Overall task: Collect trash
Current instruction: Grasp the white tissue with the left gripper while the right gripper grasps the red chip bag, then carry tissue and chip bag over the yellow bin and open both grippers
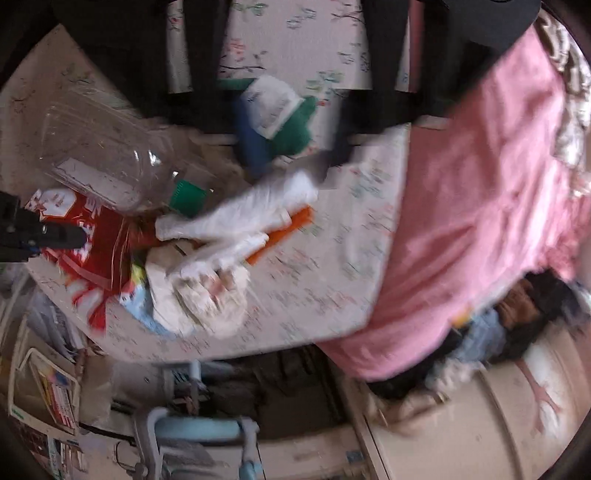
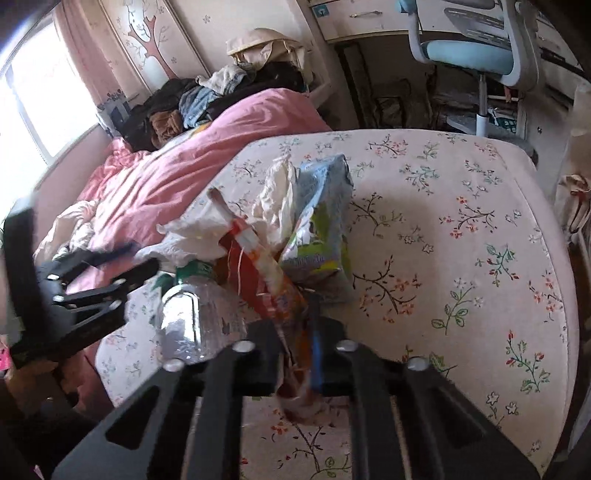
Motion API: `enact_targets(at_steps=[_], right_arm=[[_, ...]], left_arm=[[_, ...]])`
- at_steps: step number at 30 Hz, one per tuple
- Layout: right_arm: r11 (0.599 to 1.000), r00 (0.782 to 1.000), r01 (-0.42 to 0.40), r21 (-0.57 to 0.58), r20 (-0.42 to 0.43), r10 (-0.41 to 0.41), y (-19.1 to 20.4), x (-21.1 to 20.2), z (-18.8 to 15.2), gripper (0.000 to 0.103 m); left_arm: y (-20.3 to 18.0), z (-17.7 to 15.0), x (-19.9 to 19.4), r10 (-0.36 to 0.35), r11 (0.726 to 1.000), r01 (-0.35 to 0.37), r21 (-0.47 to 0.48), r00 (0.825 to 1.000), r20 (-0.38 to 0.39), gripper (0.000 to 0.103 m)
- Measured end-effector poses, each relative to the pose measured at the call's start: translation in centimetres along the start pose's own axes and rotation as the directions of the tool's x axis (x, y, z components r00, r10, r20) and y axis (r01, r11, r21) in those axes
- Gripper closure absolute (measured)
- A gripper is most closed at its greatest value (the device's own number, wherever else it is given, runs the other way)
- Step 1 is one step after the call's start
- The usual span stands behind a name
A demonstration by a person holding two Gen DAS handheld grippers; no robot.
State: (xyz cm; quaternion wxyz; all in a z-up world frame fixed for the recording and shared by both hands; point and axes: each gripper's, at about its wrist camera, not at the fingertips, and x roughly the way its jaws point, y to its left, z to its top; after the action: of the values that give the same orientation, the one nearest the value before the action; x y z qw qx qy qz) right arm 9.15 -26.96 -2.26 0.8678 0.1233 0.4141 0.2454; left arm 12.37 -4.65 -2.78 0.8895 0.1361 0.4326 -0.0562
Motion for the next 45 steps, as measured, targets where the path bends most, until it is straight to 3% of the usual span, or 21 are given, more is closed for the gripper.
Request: enact_targets(at_steps=[2, 8, 13, 18, 22, 24, 31, 34, 36, 39, 42, 45], right_arm=[[1.0, 1.0, -0.019, 0.004, 0.019, 0.019, -0.1, -0.6, 0.2, 0.097], [0.998, 0.992, -0.054, 0.024, 0.114, 0.051, 0.1, -3.4, 0.6, 0.098], [0.996, 0.981, -0.089, 0.006, 0.173, 0.087, 1.3, -6.2, -0.4, 0.098], [0.991, 0.976, -0.133, -0.033, 0.168, 0.137, 3.6, -8.1, -3.5, 0.098], [0.981, 0.978, -0.182, -0.06, 0.094, 0.187, 6.4, -8.5, -8.6, 0.098], [0.979, 0.981, -0.19, -0.073, 0.018, 0.191, 7.9, -7.8, -11.8, 0.098], [0.99, 0.973, -0.127, -0.063, -0.204, 0.112, 9.4, -4.1, -17.6, 0.094], [0.996, 0.979, -0.084, -0.027, -0.188, 0.078, 8.6, -4.6, -17.6, 0.076], [0.998, 0.991, -0.057, -0.01, -0.121, 0.055, 8.1, -5.9, -16.9, 0.052], [0.999, 0.999, -0.038, 0.011, -0.01, 0.038, 7.7, -8.2, -16.0, 0.048], [0.999, 0.991, 0.004, 0.048, 0.137, -0.01, 6.4, -10.7, -15.1, 0.043], [0.996, 0.98, 0.025, 0.08, 0.195, -0.041, 5.1, -11.5, -14.6, 0.042]], left_arm=[[0.2, 0.1, -0.4, -0.025, 1.0, 0.025, -0.015, 1.0, 0.013, 0.099], [2.5, -1.0, -4.0, -0.104, 0.984, 0.117, -0.133, 0.99, 0.099, 0.1], [4.7, -2.8, -7.8, -0.182, 0.948, 0.225, -0.223, 0.963, 0.198, 0.1], [4.5, -5.9, -11.0, -0.184, 0.942, 0.239, -0.238, 0.955, 0.232, 0.1], [3.7, -7.7, -12.2, -0.173, 0.948, 0.223, -0.229, 0.96, 0.22, 0.1], [3.3, -8.7, -12.8, -0.173, 0.947, 0.222, -0.23, 0.961, 0.217, 0.1], [1.5, -12.1, -15.1, -0.207, 0.941, 0.257, -0.22, 0.952, 0.226, 0.1], [0.1, -13.2, -15.7, -0.214, 0.953, 0.252, -0.167, 0.953, 0.216, 0.1], [-0.9, -13.4, -15.7, -0.22, 0.962, 0.246, -0.116, 0.955, 0.198, 0.1], [-3.1, -14.0, -15.4, -0.247, 0.968, 0.25, -0.001, 0.958, 0.148, 0.1], [-6.0, -14.9, -15.0, -0.283, 0.951, 0.27, 0.151, 0.956, 0.071, 0.1], [-8.8, -16.6, -14.6, -0.307, 0.909, 0.297, 0.294, 0.952, -0.012, 0.1]])
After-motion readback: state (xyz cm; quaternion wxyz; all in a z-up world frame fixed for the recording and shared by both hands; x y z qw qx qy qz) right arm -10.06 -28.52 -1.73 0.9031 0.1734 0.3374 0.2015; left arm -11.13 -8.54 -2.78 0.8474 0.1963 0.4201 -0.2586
